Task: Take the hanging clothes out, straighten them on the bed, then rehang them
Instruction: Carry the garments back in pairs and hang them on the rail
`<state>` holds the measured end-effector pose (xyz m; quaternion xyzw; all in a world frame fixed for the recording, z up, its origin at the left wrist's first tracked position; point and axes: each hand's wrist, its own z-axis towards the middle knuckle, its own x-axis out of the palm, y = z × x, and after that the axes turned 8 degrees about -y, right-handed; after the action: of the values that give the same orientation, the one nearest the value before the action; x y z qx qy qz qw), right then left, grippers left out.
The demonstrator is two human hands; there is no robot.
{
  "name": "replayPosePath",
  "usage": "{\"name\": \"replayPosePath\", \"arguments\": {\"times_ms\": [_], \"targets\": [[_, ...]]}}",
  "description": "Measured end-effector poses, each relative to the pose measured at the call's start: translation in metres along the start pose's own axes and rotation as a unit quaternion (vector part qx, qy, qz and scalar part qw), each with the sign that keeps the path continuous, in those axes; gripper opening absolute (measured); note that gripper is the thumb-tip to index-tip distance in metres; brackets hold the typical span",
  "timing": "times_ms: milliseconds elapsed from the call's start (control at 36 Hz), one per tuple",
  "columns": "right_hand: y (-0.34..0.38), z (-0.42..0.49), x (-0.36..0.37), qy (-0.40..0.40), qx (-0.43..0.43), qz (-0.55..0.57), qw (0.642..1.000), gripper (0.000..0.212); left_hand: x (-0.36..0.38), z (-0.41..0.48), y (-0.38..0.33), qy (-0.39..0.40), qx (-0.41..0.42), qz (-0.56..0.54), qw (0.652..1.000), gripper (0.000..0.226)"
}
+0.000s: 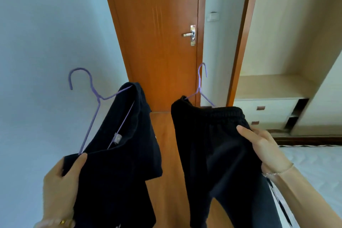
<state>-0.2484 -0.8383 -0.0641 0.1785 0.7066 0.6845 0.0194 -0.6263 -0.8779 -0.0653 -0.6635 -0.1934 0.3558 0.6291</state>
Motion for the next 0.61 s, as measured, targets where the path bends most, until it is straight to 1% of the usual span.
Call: {"name": "replayPosePath", "arguments": {"times_ms": [83, 194, 250, 278, 333, 361, 472, 556, 611], "targets": [[0.028, 0.059, 0.006, 0.005, -0.013, 0.004, 1.0, 0.022, 0.056, 0.03, -0.025, 0.027, 0.0, -0.038, 0.999, 0.016], [0.059, 0.128, 0.012, -0.019, -0.052, 0.007, 0.998, 0.018, 0.125, 0.068, -0.054, 0.07, 0.028, -0.053, 0.996, 0.014], [0.068, 0.159, 0.011, -0.031, -0.069, -0.002, 0.997, 0.033, 0.162, 0.088, -0.067, 0.095, 0.056, -0.049, 0.993, 0.015], [0.072, 0.172, 0.01, -0.038, -0.071, -0.001, 0.997, 0.033, 0.18, 0.097, -0.073, 0.108, 0.07, -0.046, 0.991, 0.016], [0.075, 0.198, 0.006, -0.049, -0.073, 0.005, 0.996, 0.02, 0.218, 0.115, -0.083, 0.136, 0.092, -0.037, 0.986, 0.017], [0.075, 0.211, 0.004, -0.059, -0.073, 0.009, 0.996, 0.019, 0.238, 0.124, -0.086, 0.152, 0.104, -0.031, 0.982, 0.017], [0.075, 0.261, -0.005, -0.097, -0.084, 0.008, 0.992, 0.03, 0.32, 0.16, -0.094, 0.212, 0.172, 0.003, 0.962, 0.022], [0.08, 0.299, -0.012, -0.124, -0.082, -0.012, 0.989, 0.031, 0.383, 0.189, -0.094, 0.249, 0.201, 0.015, 0.947, 0.026], [0.087, 0.324, -0.015, -0.156, -0.072, -0.02, 0.985, 0.026, 0.425, 0.208, -0.099, 0.276, 0.209, 0.016, 0.938, 0.029]]}}
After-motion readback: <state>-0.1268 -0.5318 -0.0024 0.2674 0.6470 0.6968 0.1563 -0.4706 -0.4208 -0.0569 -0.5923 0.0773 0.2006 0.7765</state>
